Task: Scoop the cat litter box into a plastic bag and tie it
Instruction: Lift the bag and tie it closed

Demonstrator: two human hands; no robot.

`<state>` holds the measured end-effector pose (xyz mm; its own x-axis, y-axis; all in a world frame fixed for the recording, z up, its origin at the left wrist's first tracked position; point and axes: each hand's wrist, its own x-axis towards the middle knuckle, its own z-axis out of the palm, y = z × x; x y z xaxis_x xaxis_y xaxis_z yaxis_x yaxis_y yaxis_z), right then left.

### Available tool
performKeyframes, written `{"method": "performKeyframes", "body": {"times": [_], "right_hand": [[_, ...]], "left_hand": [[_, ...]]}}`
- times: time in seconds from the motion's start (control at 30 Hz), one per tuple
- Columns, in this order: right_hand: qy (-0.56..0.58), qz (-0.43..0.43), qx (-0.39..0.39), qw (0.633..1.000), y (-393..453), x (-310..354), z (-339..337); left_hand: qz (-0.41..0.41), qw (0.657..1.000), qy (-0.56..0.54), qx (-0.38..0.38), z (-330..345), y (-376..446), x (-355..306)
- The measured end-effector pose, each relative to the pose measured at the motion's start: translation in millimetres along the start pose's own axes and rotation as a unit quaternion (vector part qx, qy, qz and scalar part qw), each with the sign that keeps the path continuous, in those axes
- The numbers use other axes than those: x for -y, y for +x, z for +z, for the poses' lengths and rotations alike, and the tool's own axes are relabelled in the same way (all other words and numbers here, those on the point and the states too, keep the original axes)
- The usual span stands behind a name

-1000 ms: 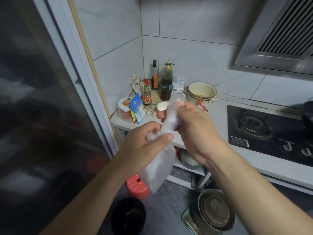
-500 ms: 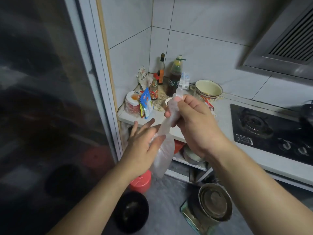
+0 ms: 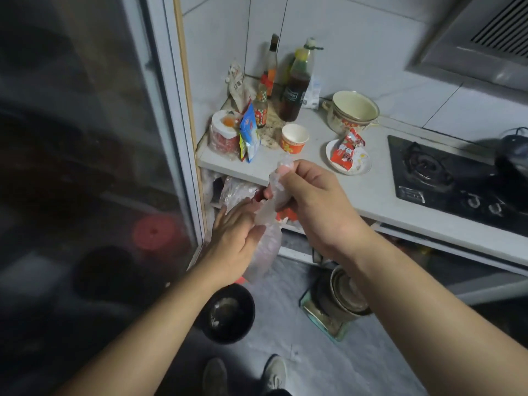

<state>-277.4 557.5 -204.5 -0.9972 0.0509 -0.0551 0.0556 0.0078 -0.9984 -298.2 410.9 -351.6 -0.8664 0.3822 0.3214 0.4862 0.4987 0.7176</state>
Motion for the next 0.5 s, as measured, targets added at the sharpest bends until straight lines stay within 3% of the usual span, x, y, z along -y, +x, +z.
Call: {"method": "performKeyframes", "body": {"times": [0.33, 0.5], "right_hand": [[-0.015, 0.056, 0.017, 0.998, 14.4, -55.2, 14.7], [-0.037, 0.083, 0.017, 0.996, 23.8, -88.7, 22.3]], "left_hand": [[-0.051, 0.998, -0.008, 0.042, 28.6, -27.5, 59.2], [-0.048, 0.995, 0.052, 0.067, 40.8, -46.7, 90.0]]}}
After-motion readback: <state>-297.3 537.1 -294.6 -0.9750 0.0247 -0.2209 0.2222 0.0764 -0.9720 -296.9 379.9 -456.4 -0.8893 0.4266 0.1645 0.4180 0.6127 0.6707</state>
